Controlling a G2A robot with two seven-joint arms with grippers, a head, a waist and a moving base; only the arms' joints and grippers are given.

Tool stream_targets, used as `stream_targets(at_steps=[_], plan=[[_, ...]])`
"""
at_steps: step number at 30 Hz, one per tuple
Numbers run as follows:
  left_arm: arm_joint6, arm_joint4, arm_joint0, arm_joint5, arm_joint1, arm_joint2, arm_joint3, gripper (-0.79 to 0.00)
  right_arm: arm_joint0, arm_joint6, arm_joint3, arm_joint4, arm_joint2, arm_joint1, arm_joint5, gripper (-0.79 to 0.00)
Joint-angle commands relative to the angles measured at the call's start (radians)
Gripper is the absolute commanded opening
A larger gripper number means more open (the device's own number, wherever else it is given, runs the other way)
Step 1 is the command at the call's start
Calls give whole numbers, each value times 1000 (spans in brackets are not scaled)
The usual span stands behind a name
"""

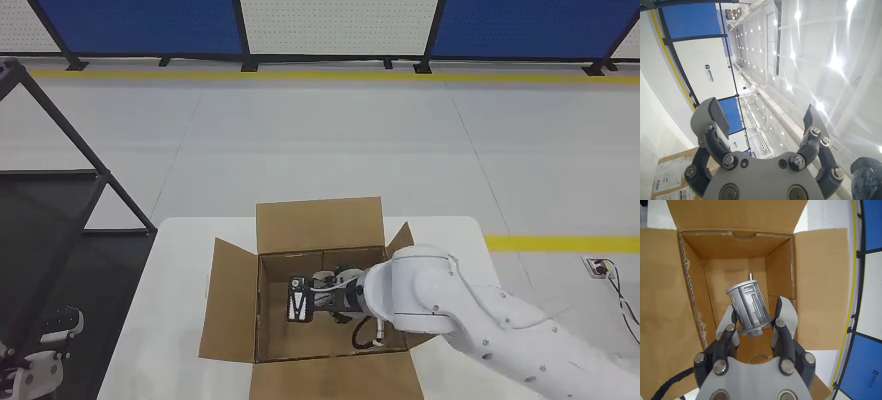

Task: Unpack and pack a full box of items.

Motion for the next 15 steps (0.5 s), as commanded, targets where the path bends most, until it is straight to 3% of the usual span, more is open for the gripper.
stream_targets(at_steps=[1,8,15], plan=[[0,0,0,0,0,0,0,0,20,-1,79,31,-38,-38,-19,-785],[0,0,0,0,0,0,0,0,46,28,301,66,-130,-152,-13,-785],[0,0,0,0,0,0,0,0,39,23,473,101,-161,-226,-42,-785]])
